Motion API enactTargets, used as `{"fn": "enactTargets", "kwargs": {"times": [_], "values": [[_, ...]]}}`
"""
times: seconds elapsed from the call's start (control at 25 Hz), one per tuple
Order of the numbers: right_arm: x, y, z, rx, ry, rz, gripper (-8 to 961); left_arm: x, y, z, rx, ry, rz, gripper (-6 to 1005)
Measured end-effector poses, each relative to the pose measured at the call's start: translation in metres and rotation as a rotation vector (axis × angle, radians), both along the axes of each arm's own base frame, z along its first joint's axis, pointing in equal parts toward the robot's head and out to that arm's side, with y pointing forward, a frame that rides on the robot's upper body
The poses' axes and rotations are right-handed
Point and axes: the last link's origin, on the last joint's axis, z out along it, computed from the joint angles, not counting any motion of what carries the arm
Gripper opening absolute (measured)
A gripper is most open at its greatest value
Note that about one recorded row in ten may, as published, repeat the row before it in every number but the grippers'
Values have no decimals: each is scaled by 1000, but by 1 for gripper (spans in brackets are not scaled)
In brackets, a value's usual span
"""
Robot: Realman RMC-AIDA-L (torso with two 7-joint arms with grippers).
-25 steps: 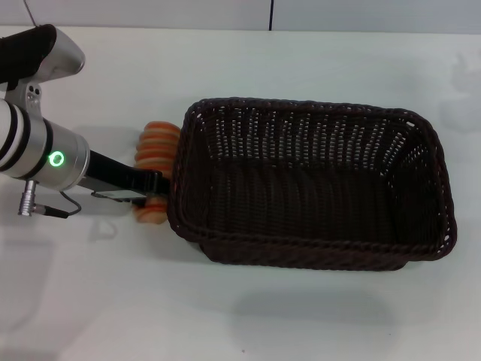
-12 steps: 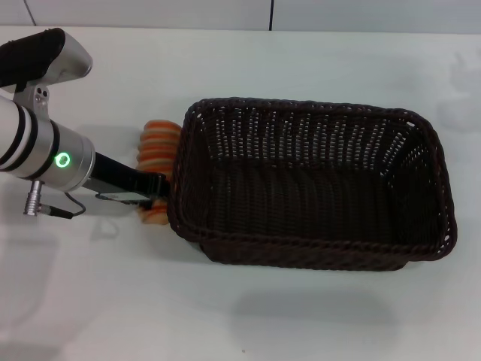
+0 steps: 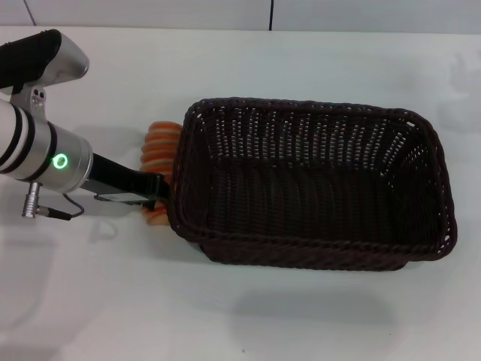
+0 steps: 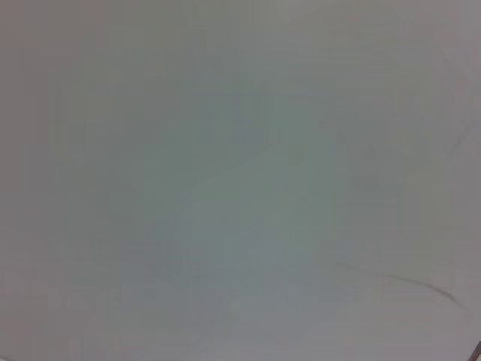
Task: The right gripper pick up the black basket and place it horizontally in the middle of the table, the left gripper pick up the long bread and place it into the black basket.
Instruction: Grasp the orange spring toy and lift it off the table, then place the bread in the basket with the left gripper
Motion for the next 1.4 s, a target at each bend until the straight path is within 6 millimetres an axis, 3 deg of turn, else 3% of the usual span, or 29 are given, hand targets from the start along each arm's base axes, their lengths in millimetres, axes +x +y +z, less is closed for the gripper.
{"fn": "enactTargets", "kwargs": {"times": [0.36, 0.68, 1.24, 1.4], "values": [[1, -2, 1, 4, 2, -1, 403, -5, 0, 3, 26, -8, 5, 355], [1, -2, 1, 3, 3, -2, 402, -9, 6, 23, 136, -20, 0, 256], [2, -2, 1, 4, 5, -5, 403, -16, 11, 82, 391, -4, -39, 149], [5, -3, 1, 5, 10, -14, 404, -1, 0, 103, 428, 13, -102, 142]]}}
